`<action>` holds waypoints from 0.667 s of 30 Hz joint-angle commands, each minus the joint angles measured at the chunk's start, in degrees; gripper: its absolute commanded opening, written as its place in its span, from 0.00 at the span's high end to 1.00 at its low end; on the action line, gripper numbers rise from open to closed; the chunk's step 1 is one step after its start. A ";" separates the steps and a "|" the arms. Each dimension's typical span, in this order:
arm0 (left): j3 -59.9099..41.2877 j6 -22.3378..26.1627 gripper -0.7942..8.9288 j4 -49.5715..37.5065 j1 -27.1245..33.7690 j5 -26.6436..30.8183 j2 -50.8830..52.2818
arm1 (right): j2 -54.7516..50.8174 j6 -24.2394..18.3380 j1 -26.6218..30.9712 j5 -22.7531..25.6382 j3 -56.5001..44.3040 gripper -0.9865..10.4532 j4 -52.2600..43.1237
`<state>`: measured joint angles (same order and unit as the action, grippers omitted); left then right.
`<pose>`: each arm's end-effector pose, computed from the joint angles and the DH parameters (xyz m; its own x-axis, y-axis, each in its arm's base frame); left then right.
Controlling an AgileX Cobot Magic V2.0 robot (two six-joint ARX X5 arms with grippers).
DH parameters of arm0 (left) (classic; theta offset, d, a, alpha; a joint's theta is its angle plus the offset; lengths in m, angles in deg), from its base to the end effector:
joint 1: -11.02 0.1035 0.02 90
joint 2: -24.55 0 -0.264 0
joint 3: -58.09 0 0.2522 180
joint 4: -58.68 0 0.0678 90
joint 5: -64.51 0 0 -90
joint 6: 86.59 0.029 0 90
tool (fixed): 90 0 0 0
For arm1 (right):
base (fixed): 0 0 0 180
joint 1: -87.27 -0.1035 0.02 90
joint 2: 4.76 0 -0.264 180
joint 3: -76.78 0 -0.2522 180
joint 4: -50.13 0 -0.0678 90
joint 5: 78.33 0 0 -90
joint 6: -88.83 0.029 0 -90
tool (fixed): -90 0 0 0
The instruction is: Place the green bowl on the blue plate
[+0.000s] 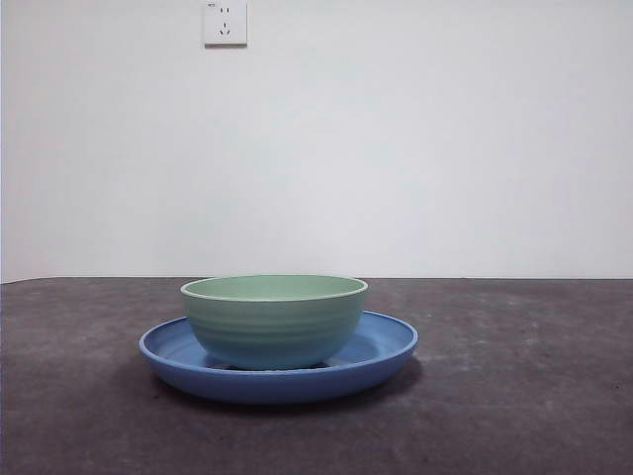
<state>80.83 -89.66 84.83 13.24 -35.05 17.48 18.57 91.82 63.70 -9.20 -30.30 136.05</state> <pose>0.0957 -0.0011 0.1866 0.9754 -0.1284 -0.1794 0.1151 0.9899 -0.0828 0.0119 0.0165 0.3439 0.5475 0.6275 -0.5536 -0.6075 0.7530 0.2528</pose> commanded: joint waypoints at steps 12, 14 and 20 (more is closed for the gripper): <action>-6.95 -1.75 0.89 -1.66 -1.09 6.86 6.29 | 0.13 -0.46 -0.31 -0.13 0.42 0.90 -0.57; -7.76 -1.79 0.89 -1.66 -1.73 6.86 6.86 | 0.13 -0.46 -0.31 -0.13 0.42 0.90 -0.57; -8.31 -1.99 0.89 -1.64 -3.10 7.67 6.88 | 0.13 -0.46 -0.31 -0.13 0.44 0.90 -0.57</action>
<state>73.70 -91.22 82.73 10.20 -27.86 24.35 18.57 91.82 63.70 -9.20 -30.30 136.05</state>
